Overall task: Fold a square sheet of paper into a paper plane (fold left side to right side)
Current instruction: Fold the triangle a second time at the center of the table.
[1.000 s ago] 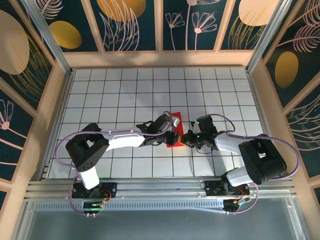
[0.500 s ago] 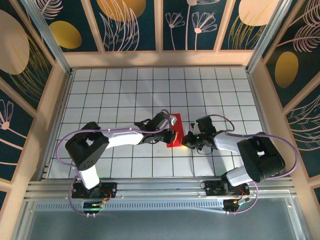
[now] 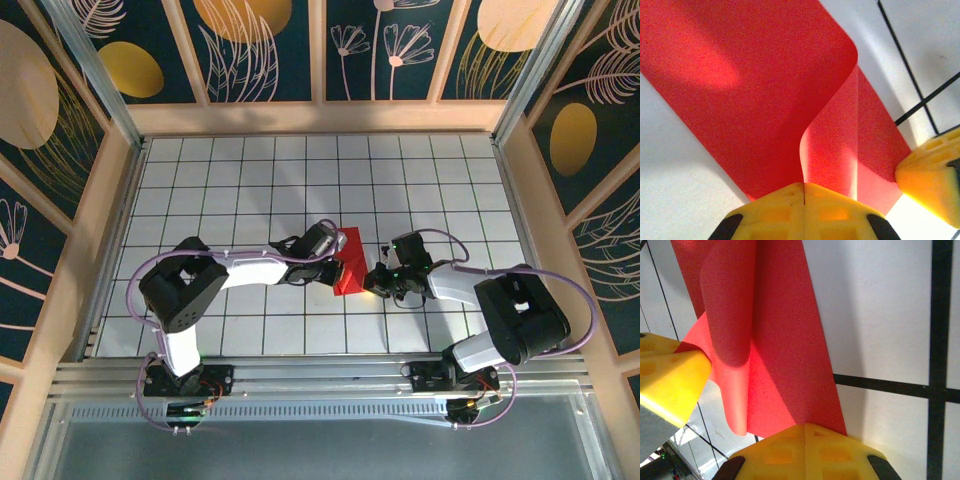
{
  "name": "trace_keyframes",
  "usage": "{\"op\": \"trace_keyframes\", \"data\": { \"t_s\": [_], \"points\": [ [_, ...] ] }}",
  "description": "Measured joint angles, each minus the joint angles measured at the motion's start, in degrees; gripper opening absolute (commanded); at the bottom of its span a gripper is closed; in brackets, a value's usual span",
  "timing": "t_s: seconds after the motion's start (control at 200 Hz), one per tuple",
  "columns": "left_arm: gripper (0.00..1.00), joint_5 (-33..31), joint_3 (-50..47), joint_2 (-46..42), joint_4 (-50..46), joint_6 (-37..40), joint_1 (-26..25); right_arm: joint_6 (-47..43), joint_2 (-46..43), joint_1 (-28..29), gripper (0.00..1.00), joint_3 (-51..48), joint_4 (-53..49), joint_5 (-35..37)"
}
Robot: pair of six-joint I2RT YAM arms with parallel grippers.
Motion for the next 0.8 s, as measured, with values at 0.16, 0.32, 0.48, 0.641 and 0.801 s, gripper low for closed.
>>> {"op": "trace_keyframes", "data": {
  "t_s": [0.16,0.32,0.48,0.641,0.801],
  "points": [
    [0.0,-0.66,0.02,0.55,-1.05,0.48,0.28,0.0,0.04,-0.02,0.0,0.07,-0.02,0.0],
    [0.0,-1.51,0.02,0.59,-1.29,1.01,0.92,-0.04,0.04,0.0,0.0,0.22,-0.31,0.04],
    [0.0,-1.75,0.11,0.59,-1.31,1.44,1.16,-0.48,0.15,0.0,0.0,0.35,-0.48,0.09],
    [0.0,-1.92,0.48,0.59,-1.53,1.64,1.4,-0.68,0.17,0.0,0.0,0.35,-0.5,0.07],
    [0.0,-1.95,0.94,0.59,-1.55,1.66,1.44,-0.85,0.26,0.0,0.0,0.37,-0.48,0.02]
  ]
}}
